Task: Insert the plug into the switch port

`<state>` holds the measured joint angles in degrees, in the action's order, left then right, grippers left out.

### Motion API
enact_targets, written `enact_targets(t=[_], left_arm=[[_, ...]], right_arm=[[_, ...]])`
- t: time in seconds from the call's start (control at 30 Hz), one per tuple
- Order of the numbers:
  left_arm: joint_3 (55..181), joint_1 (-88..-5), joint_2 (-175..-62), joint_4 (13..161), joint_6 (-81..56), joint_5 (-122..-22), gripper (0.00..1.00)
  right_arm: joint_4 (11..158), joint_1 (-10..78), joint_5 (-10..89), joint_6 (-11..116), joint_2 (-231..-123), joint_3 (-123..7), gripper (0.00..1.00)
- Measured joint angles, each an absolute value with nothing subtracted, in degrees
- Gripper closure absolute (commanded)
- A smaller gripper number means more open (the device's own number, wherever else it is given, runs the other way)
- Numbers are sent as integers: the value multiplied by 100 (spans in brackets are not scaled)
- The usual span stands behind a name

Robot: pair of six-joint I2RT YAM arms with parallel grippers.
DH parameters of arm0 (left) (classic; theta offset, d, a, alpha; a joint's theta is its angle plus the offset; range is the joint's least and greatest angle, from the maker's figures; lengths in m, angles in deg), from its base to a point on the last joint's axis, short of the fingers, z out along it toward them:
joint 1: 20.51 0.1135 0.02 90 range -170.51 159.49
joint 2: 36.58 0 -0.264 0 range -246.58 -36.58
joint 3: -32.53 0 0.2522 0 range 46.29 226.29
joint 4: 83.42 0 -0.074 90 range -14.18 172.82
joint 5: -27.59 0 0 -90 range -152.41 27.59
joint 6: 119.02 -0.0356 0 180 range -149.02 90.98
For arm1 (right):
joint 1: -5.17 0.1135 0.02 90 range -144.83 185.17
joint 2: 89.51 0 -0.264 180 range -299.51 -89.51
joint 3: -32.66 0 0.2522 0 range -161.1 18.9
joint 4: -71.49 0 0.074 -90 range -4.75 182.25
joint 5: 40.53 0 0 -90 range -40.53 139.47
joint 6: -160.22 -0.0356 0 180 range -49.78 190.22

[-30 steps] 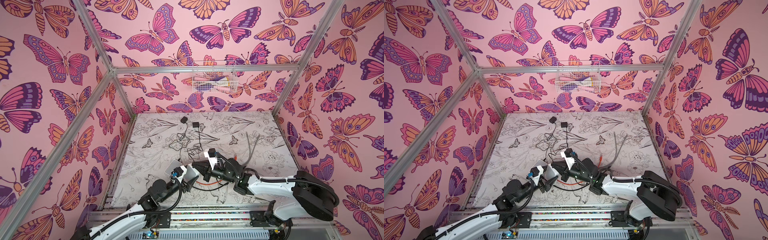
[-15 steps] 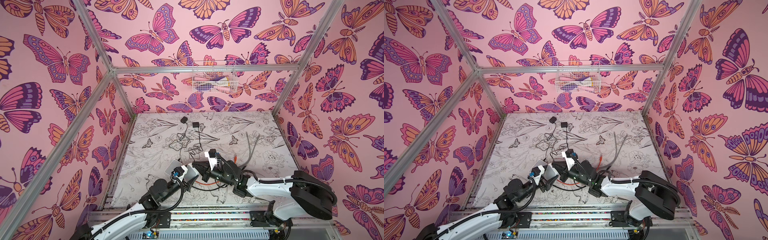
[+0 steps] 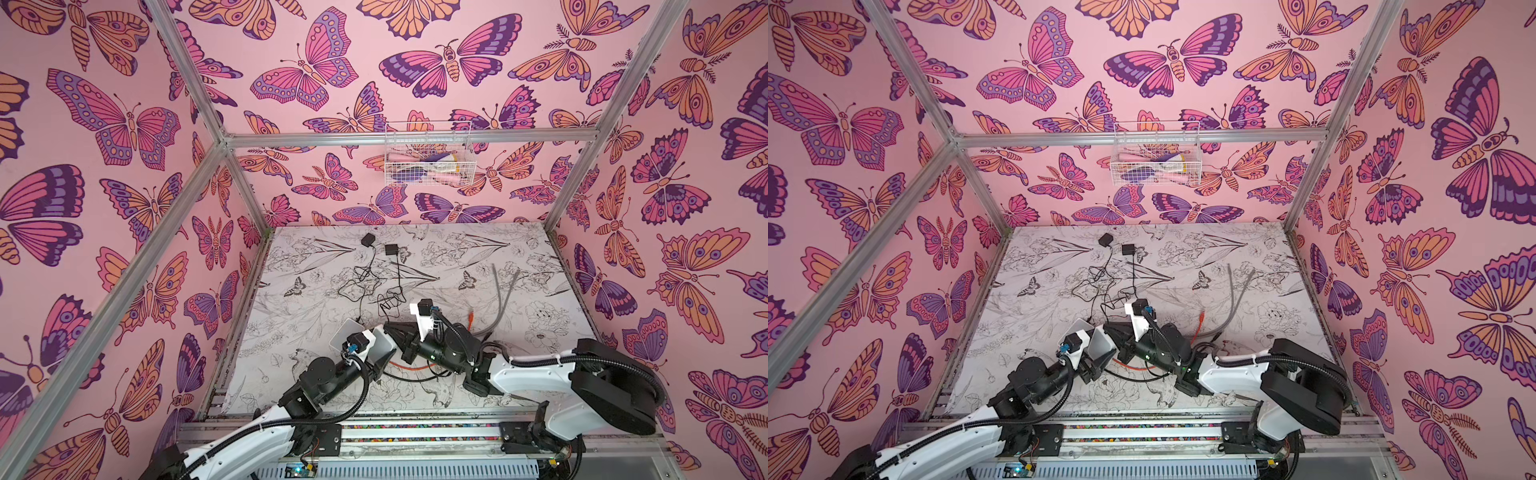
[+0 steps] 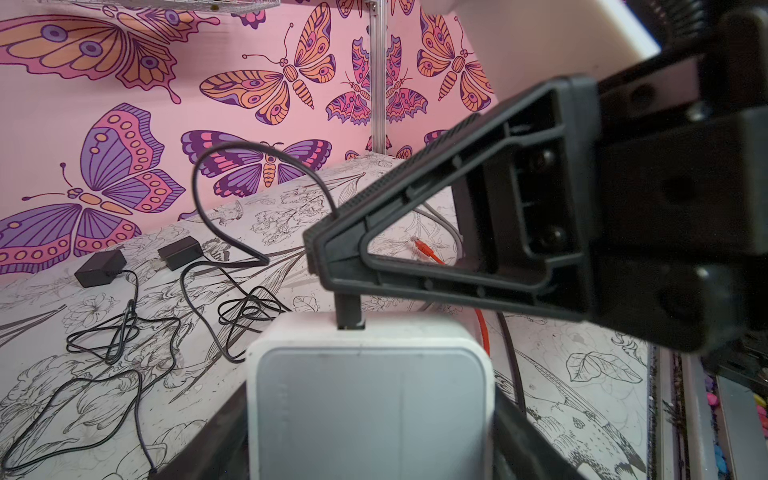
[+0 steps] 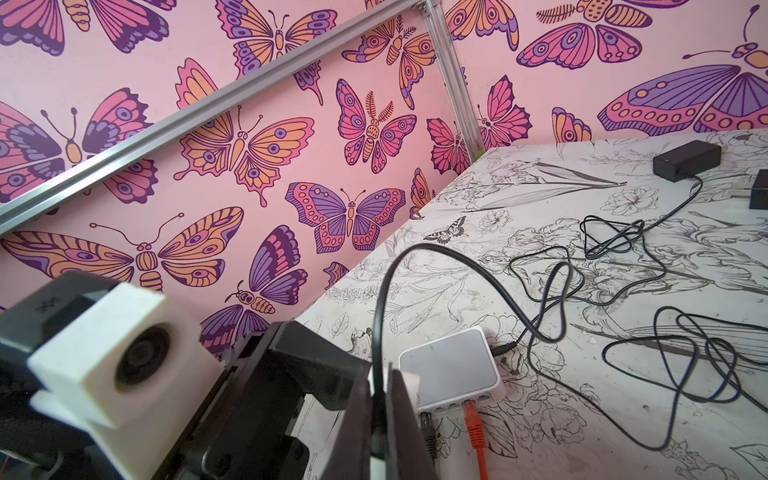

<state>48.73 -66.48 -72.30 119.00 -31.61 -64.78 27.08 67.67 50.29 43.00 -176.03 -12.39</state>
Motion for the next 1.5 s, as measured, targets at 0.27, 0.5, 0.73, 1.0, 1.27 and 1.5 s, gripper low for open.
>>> enact_targets(t=[0.27,0.5,0.73,1.0,1.27,1.5], left_arm=[[4873,-6646,-7178,11780,-3229,-6400,100],[4875,-6624,-7062,11715,-3290,-6384,100],[4884,-6624,-6640,11070,-3307,-6437,100],[5192,-6583,-5945,9584,-3128,-6780,100],[5328,-6592,-5442,9477,-3087,-7283,100],[5400,-6635,-5276,9898,-3087,-7781,100]], right_arm=[[2874,6944,5492,4143,-17647,-1333,100],[2907,7025,5695,4071,-17658,-1381,100],[2889,7042,5529,4204,-17717,-1329,100],[2946,7042,5114,4768,-17665,-1259,100],[3359,7070,4817,5177,-16924,-1169,100],[3641,7132,4546,5421,-16220,-1106,100]])
